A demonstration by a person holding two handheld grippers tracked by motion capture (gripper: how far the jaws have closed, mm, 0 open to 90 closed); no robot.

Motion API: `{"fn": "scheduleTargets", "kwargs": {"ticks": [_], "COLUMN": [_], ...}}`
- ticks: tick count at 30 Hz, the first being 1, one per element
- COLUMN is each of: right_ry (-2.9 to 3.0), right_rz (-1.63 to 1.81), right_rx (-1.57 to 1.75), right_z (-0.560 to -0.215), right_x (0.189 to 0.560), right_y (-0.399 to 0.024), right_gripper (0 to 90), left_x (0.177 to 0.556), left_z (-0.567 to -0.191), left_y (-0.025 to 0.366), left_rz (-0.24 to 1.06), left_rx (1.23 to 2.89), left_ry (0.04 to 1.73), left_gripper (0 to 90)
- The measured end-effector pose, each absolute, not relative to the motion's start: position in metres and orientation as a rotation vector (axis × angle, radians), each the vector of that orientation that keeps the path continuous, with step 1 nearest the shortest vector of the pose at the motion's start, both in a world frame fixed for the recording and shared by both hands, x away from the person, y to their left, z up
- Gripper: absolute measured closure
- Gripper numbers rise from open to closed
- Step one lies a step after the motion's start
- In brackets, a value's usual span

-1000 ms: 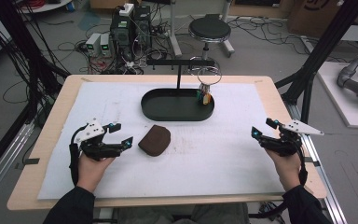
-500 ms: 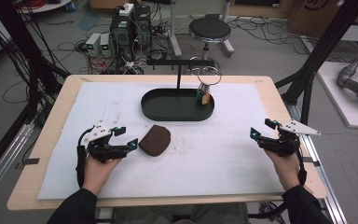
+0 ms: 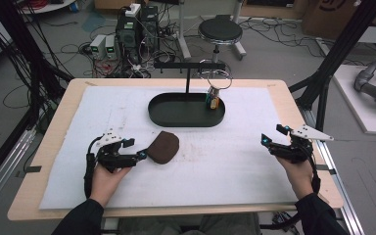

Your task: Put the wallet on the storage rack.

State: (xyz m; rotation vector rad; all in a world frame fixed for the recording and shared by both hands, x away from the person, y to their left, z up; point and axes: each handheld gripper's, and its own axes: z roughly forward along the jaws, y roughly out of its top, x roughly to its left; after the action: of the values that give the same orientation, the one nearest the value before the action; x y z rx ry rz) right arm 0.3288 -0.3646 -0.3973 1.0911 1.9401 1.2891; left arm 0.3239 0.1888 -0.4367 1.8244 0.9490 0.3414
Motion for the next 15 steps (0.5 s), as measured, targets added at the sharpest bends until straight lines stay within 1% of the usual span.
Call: {"fn": "scheduleTargets", "kwargs": {"ticks": [13,15], "right_ry": [1.941,1.940], "right_rz": [1.287,1.286], "right_rx": [1.088,1.092], "right_z": [-0.398,-0.398], "right_x": [0.330,0.329], "right_y": [-0.364,-0.364], "right_gripper": [25.5,25.5], "left_x": [0.339,0.342], "left_z": [-0.441,-0.442], "left_y": [0.176,0.174], "left_rz": [0.261,0.248], "left_rx": [1.837,1.840], "left_ry": [1.055,1.067], "left_gripper": [40.1,40.2]}}
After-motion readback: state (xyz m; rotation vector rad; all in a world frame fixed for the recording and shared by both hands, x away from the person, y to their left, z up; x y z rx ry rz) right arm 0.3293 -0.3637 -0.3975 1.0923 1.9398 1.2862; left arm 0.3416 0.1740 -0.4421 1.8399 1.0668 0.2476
